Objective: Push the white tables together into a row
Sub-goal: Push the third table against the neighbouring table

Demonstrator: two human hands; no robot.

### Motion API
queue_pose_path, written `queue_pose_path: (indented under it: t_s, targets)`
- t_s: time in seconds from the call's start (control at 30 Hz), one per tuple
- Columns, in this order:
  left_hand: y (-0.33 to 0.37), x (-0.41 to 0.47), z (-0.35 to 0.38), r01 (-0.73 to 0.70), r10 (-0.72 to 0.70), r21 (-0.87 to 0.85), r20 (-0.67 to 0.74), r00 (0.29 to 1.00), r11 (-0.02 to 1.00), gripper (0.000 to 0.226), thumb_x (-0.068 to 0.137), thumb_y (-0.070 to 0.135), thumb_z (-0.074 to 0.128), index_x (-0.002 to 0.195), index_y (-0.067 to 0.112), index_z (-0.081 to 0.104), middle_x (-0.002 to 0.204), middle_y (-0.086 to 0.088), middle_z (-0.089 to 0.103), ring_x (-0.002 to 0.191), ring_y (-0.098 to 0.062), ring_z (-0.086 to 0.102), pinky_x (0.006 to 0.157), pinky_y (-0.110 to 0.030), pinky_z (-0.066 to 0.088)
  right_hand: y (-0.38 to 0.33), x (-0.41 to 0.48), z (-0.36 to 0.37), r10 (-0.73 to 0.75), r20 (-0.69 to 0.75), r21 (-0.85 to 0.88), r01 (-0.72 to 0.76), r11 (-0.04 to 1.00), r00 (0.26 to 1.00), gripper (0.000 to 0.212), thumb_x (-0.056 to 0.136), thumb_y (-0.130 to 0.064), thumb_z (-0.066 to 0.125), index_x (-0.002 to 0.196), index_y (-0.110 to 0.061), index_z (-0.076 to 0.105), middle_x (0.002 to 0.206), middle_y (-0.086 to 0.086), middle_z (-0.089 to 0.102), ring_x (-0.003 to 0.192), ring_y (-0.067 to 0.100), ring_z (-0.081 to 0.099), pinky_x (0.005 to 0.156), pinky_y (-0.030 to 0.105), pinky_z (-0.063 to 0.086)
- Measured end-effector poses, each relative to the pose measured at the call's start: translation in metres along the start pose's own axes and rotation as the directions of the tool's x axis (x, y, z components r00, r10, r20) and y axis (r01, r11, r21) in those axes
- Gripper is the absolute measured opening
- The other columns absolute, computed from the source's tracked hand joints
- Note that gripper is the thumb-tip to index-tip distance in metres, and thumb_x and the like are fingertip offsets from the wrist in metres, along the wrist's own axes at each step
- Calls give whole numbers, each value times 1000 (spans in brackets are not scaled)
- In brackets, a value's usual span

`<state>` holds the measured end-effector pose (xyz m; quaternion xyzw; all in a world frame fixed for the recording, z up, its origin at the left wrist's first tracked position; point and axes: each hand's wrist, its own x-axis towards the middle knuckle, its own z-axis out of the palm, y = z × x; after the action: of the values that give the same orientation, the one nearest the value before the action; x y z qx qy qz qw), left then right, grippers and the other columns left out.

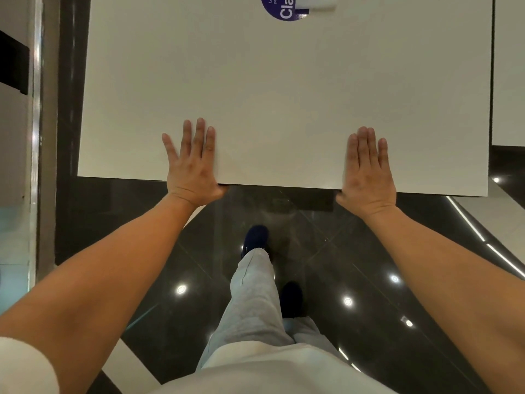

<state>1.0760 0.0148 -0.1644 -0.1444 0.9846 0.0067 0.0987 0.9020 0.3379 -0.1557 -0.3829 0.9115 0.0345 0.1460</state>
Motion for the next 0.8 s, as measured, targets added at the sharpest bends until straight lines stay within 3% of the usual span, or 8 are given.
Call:
queue_pose_path:
  t_s: [0.8]
  targets:
    - [-7, 36, -8, -1, 1, -25, 1, 1000, 1000, 116, 77, 86, 24, 157, 7, -2, 166, -16, -5, 151, -40, -8, 112, -74, 1, 13, 38, -6, -13, -37, 4, 13, 1000, 999, 110, 75, -19, 66, 152, 3, -10, 162, 28, -7, 151, 39, -10, 122, 55, -3]
